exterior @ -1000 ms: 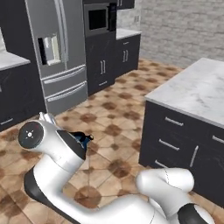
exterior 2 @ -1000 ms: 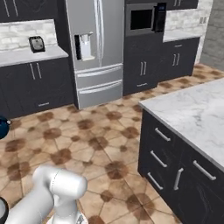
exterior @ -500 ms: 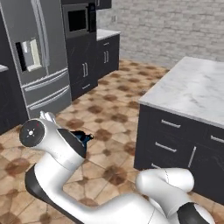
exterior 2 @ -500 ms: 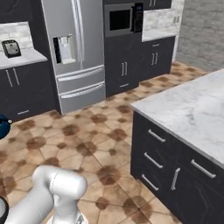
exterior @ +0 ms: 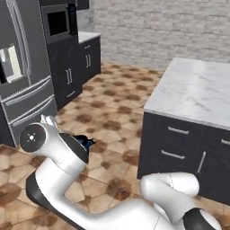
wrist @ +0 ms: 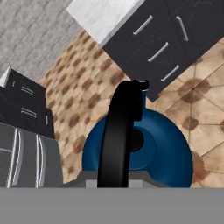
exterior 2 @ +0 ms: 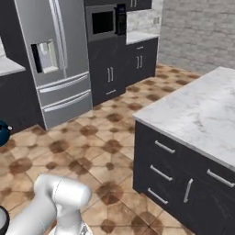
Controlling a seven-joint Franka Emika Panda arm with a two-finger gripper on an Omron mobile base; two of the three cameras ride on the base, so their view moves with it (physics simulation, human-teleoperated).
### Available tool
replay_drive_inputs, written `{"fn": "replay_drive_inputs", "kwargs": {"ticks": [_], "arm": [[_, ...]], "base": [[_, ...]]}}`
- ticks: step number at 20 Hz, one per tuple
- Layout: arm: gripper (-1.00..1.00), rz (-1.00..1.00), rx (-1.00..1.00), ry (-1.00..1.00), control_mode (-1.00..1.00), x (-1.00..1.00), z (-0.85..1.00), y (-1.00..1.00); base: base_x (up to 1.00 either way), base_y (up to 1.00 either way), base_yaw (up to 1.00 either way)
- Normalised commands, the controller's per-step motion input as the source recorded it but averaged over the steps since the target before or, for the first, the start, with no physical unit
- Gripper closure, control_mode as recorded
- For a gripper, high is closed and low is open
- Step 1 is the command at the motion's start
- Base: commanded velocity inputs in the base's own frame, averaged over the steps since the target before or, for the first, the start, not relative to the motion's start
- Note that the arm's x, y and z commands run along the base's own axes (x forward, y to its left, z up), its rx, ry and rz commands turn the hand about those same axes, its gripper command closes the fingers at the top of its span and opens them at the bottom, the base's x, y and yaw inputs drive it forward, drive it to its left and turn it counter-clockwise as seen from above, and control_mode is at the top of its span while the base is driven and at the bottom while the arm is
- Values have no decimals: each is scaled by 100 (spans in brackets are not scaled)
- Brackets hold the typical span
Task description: The kettle is done boiling. Turn off the stove, then wait for 300 timesteps before moving the kettle to the dining table.
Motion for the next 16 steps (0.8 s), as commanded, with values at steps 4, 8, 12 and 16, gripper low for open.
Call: {"fn": "replay_drive_inputs", "kwargs": {"ticks": [4, 8, 12, 16], "arm": [[100, 0, 0, 0, 100, 0, 0, 0], [100, 0, 0, 0, 100, 0, 0, 0], [100, 0, 0, 0, 100, 0, 0, 0], [100, 0, 0, 0, 100, 0, 0, 0]], "base": [[38, 57, -35], [38, 55, -36], [41, 60, -38], [44, 59, -40]]}}
